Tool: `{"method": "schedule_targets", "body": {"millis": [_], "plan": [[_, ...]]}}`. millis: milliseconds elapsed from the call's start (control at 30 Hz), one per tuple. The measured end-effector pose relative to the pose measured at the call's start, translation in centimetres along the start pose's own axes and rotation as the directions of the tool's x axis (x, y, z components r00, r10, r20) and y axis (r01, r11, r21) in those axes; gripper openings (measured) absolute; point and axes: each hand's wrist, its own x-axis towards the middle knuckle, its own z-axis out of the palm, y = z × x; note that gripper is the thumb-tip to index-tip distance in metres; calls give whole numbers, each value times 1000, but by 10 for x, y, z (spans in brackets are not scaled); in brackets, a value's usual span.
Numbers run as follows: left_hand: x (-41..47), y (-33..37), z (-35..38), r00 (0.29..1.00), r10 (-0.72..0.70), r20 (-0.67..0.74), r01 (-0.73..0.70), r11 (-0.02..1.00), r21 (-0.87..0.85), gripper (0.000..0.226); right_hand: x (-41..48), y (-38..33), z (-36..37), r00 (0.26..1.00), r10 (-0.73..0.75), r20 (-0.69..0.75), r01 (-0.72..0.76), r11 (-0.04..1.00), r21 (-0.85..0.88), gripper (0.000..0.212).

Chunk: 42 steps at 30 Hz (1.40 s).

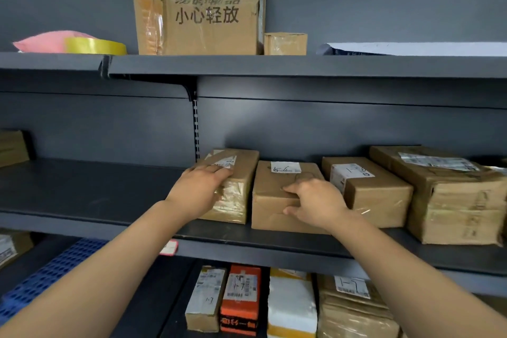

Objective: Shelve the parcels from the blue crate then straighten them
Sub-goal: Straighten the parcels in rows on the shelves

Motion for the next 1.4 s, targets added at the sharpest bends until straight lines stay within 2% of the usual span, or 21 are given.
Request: {"method": "schedule_targets", "body": {"millis": [433,700,867,1000,1133,1267,1400], "plan": [[-9,5,12,984,39,-171,-67,985,-158,47,-19,-11,3,993,112,-25,-113,993,-28,53],[-13,5,9,986,51,-157,-68,992,-103,49,-26,-10,-2,994,105,-11,-105,993,-55,60],[-8,8,-1,990,23,-138,-44,988,-146,41,-43,19,-31,982,162,-95,-169,982,-80,67],[-2,16,-6,989,-21,-144,0,990,-143,34,-62,63,-54,942,304,-141,-322,937,-133,67],[8,27,-12,994,-84,-71,74,987,-142,36,-81,113,-73,889,452,-79,-458,870,-181,79],[27,41,-24,975,-210,76,213,977,-29,40,-92,165,-81,857,515,29,-500,843,-198,97],[49,71,-32,942,-334,26,333,942,30,25,-94,213,-81,850,503,154,-464,855,-233,113]]}}
